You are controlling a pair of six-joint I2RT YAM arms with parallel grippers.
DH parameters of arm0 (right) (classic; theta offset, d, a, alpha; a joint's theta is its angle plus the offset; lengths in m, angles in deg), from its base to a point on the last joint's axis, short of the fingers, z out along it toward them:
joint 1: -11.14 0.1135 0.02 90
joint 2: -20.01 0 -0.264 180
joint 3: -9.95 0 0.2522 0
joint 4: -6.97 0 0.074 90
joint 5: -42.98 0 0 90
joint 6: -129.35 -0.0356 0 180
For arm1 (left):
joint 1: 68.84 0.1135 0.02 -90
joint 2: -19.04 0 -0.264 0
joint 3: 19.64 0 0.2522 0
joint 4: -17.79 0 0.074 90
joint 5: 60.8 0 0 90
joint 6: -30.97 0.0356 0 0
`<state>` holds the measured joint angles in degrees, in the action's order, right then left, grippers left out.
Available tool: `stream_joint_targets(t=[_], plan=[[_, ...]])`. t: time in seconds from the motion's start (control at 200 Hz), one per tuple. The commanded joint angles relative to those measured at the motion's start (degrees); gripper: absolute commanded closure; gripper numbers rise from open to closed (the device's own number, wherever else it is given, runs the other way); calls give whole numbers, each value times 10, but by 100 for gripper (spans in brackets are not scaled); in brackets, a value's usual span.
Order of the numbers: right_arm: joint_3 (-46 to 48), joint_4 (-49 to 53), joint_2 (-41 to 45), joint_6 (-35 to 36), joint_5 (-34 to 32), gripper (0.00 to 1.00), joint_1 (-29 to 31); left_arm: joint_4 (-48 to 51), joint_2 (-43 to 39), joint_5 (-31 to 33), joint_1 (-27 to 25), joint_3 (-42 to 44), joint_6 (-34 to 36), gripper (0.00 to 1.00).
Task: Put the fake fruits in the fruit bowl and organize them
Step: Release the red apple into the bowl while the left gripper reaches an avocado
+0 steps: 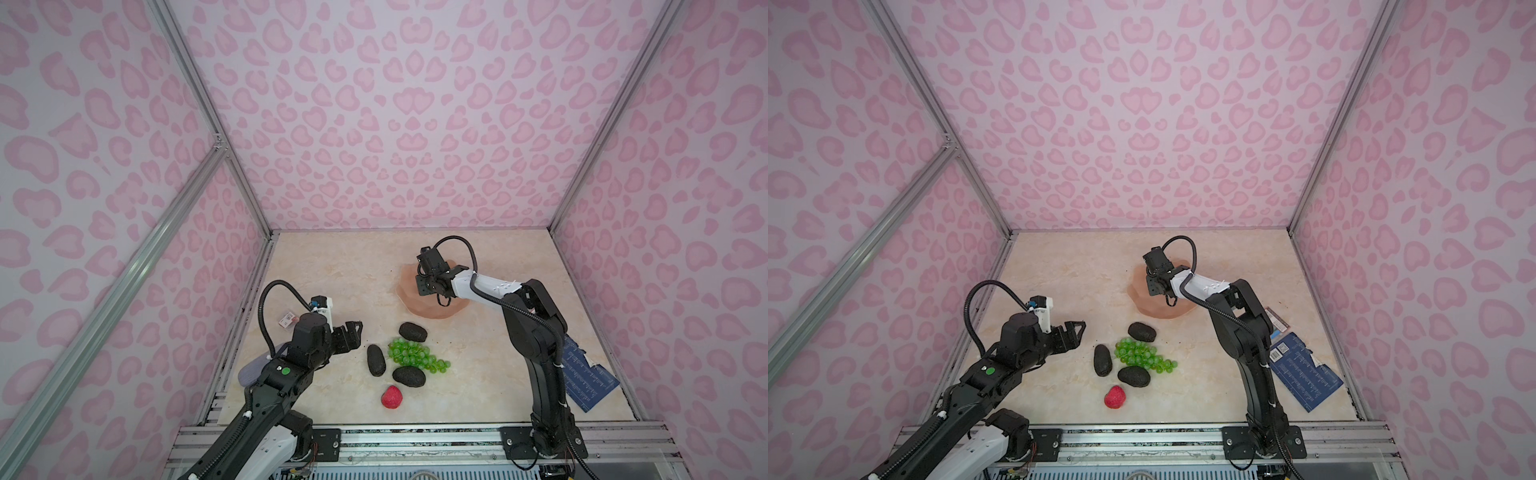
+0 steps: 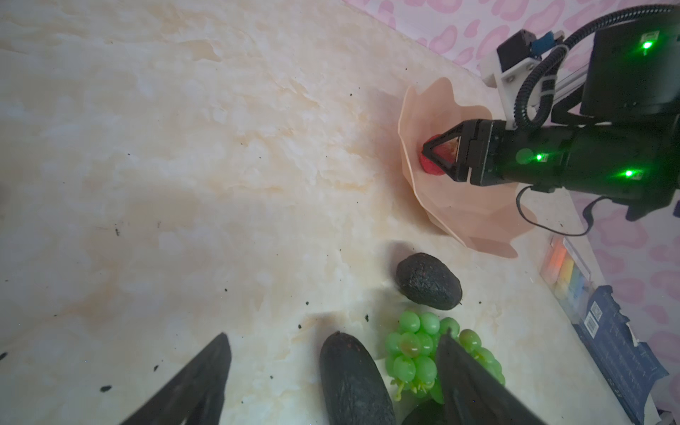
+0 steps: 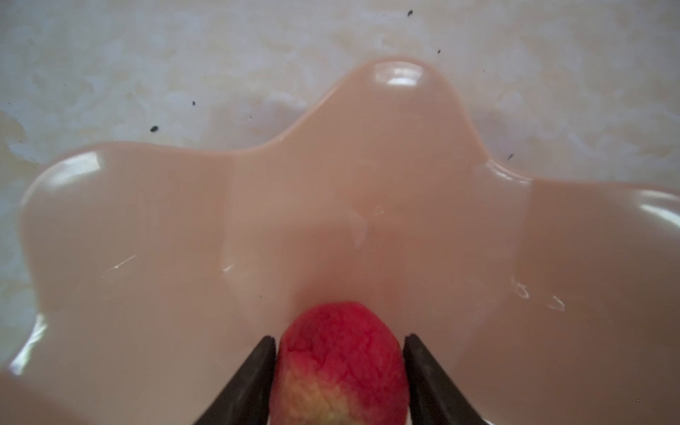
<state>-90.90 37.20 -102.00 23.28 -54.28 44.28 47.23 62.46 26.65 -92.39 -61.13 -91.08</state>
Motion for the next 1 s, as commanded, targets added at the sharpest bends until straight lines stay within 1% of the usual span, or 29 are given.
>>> stream_joint_targets(t=[0.0,0.055,0.075,0.16,0.27,0.405,0.525,0.655,0.81,0.885,0.94,0.995], plan=[[9,-3,22,-5,13,34,1,-14,16,13,-18,2,-15,12],[15,-13,48,-8,11,29,0,-20,27,15,-29,3,-19,13],[35,-18,59,-9,10,27,-2,-21,31,15,-33,3,-21,13],[65,-35,110,-15,8,19,-6,-23,46,18,-56,4,-28,14],[115,-65,183,-25,2,12,-7,-22,61,25,-92,9,-38,15],[169,-81,261,-38,-4,11,-9,-22,80,36,-126,22,-57,17],[204,-77,310,-47,-9,11,-9,-22,105,43,-141,22,-64,20],[236,-77,346,-54,-13,11,-11,-27,146,44,-155,11,-58,21],[261,-72,374,-60,-18,11,-13,-30,205,33,-165,1,-57,25],[272,-74,385,-62,-20,11,-15,-25,227,34,-169,-8,-60,31],[276,-75,391,-64,-19,11,-16,-23,239,34,-171,-14,-60,38],[278,-76,393,-65,-19,11,-19,-22,243,37,-171,-16,-62,43]])
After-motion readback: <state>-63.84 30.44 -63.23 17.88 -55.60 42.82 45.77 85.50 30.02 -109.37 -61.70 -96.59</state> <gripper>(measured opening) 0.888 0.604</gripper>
